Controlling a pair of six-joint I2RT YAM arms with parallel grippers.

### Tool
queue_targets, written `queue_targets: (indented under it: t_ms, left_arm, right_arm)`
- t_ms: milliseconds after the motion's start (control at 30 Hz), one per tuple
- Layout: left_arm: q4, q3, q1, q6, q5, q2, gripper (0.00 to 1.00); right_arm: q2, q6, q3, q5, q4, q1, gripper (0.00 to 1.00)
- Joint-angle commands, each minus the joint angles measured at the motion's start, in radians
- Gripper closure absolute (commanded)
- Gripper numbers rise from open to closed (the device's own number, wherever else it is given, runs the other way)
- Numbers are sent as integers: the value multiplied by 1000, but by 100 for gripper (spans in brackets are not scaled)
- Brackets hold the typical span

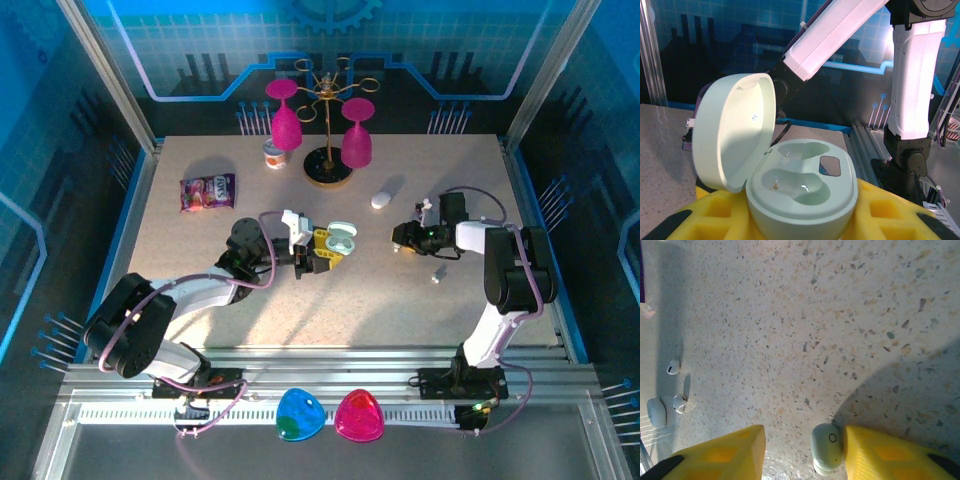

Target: Insert the wireless bluetooth earbuds into the charging case

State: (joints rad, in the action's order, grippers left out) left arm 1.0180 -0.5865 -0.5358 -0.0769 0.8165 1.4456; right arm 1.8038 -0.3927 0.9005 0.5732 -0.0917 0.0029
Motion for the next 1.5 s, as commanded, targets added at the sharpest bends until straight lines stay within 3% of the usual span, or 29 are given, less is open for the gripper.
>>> queue_targets:
  t_ms: [0,533,1467]
  left_arm:
    - [19,-13,0,8,19,5,72]
    - [32,-22,1,2,25,19,71]
    - [36,-18,0,6,25,22,71]
  right_arm:
    - [-7,-17,-15,54,35,-19,58]
    - [20,-6,8,55,-22,-18,62]
    - [6,19,95,-119,-245,75,63]
